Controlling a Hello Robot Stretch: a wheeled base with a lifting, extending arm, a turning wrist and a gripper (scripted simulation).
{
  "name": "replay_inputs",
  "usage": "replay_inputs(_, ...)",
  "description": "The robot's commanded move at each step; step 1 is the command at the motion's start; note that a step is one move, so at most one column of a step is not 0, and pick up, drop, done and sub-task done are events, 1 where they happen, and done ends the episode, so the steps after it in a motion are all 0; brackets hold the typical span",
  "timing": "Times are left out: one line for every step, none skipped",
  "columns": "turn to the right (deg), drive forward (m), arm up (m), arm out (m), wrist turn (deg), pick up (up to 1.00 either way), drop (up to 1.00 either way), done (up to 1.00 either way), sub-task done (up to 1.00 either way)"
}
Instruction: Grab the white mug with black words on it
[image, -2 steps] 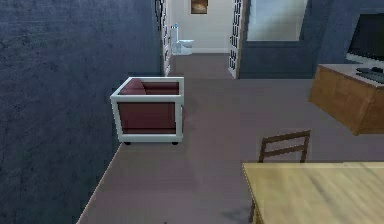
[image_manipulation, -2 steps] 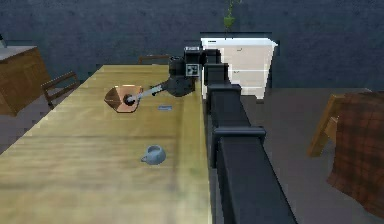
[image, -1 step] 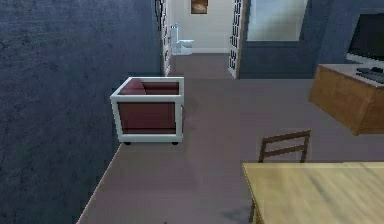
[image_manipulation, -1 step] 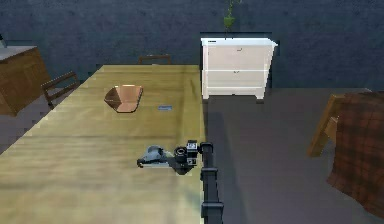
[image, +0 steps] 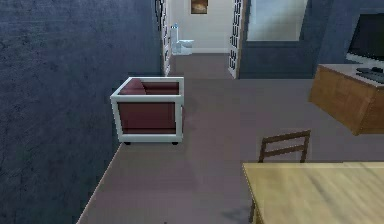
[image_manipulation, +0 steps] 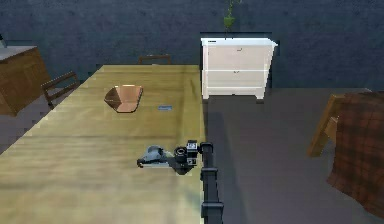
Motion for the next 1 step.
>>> replay_inputs(0.0,0.0,0.1,0.0,0.0,0.0,0.0,0.0,0.0)
